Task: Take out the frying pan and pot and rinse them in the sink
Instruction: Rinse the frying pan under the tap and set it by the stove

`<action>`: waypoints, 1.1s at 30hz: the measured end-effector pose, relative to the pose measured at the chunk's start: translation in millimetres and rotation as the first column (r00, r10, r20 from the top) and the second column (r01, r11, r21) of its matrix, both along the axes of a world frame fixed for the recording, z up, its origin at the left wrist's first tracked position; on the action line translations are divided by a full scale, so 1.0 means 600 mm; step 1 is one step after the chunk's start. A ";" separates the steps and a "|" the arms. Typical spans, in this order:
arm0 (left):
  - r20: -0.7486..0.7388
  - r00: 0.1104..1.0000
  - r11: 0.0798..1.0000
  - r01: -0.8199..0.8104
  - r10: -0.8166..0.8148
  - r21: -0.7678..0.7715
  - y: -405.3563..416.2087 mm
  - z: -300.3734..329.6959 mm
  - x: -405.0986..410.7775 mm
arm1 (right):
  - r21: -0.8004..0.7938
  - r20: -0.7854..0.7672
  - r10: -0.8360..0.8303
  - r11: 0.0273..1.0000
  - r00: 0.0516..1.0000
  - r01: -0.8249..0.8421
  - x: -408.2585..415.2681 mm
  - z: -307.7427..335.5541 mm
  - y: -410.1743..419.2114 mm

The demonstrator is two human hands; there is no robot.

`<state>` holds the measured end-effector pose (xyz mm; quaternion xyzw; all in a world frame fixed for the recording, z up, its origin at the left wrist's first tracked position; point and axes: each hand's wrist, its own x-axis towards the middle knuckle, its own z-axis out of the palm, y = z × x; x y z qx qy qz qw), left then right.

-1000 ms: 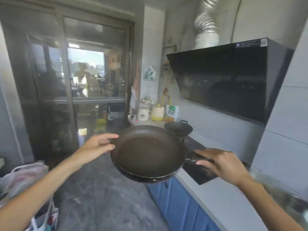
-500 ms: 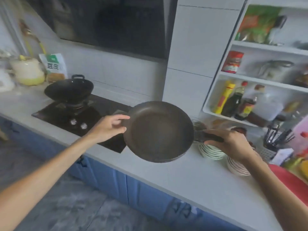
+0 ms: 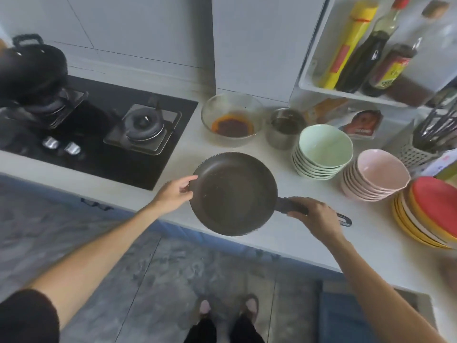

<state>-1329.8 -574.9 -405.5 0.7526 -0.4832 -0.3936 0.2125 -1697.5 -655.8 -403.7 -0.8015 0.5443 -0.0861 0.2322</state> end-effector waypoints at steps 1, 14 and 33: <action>0.007 1.000 1.000 -0.003 0.003 0.014 -0.004 -0.011 0.000 | 0.011 0.008 -0.010 1.000 1.000 0.010 0.001 -0.011 0.000; -0.023 0.999 0.999 0.043 -0.043 -0.008 -0.032 -0.109 0.037 | -0.137 -0.061 -0.085 0.988 0.994 0.077 0.040 -0.095 0.013; 0.474 0.844 0.958 0.287 -0.250 -0.005 0.211 0.158 -0.047 | -0.078 -0.255 -0.296 0.955 0.920 0.286 0.001 0.215 0.386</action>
